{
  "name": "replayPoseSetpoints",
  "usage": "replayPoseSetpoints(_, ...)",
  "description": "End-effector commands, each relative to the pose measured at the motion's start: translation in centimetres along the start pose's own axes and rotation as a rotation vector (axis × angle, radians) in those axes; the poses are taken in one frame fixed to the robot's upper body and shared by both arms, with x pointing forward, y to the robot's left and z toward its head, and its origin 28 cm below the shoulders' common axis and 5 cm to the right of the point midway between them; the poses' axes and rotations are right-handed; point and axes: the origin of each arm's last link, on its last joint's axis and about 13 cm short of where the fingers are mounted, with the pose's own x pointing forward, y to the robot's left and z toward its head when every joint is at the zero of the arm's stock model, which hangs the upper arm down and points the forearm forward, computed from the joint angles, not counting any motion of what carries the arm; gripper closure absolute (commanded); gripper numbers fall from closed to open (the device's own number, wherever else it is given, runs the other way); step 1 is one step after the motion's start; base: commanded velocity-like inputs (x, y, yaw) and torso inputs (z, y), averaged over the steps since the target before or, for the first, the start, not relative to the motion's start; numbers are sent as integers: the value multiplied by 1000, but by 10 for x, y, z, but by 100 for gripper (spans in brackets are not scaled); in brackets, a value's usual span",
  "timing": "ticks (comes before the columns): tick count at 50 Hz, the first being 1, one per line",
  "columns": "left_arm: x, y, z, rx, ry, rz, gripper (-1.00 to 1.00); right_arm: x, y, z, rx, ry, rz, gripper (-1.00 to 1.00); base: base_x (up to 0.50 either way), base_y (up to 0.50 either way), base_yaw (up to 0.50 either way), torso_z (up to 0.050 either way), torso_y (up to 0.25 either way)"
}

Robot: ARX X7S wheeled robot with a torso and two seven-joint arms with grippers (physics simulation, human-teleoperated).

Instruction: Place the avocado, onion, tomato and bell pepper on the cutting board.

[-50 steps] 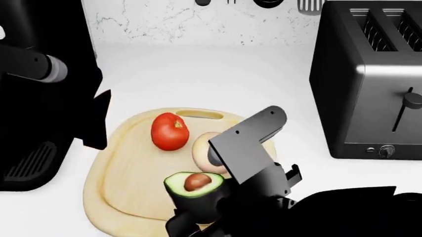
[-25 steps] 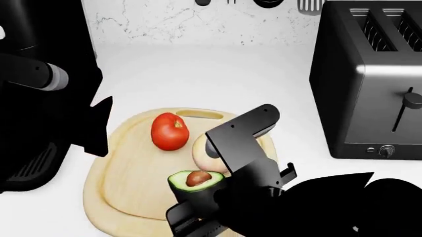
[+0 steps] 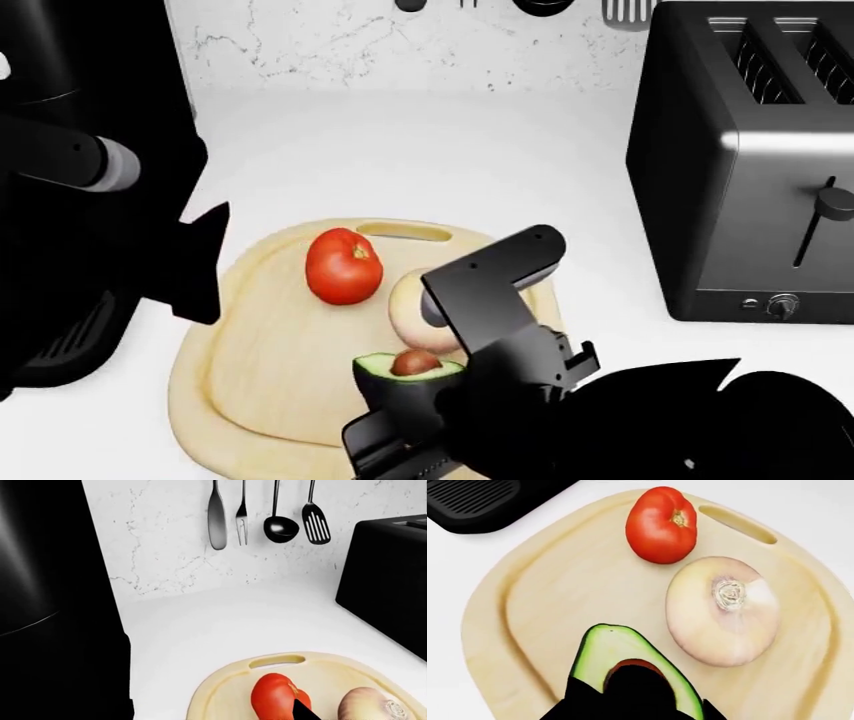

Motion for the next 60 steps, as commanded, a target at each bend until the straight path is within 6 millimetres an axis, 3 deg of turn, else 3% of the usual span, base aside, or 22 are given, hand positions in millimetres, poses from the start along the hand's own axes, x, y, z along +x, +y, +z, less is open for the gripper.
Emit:
replayPoseSetpoints(1, 2, -1, -1, -26, -20, -22, -100, -5, -3, -3, 17, -19, -53, -100, 0, 0, 0, 0, 0)
replayPoseSetpoints(16, -3, 0, 3, -29, -29, -21, -100, -60, 4, 40, -25, -242, -116, -100, 0, 0, 0, 0, 0)
replayPoseSetpoints(20, -9, 2, 4, -35, -36, -14, -100, -84, 3, 52, 9, -398, -163, -100, 0, 0, 0, 0, 0)
replayPoseSetpoints(26, -24, 4, 11, -28, -66, 5, -100, -103, -8, 35, 75, -525, -279, -100, 0, 0, 0, 0, 0)
replayPoseSetpoints(34, -50, 7, 3, -44, -74, 24, -100, -124, -14, 20, 80, -682, -342, -100, 0, 0, 0, 0, 0)
replayPoseSetpoints(45, -73, 6, -8, -47, -80, 44, -100, -130, -15, 5, 95, -696, -363, -100, -1, 73, 0, 0, 0)
replayPoseSetpoints(60, -84, 15, -12, -62, -74, 86, -100, -134, -11, -5, 103, -662, -376, -100, -40, 478, 0, 0, 0)
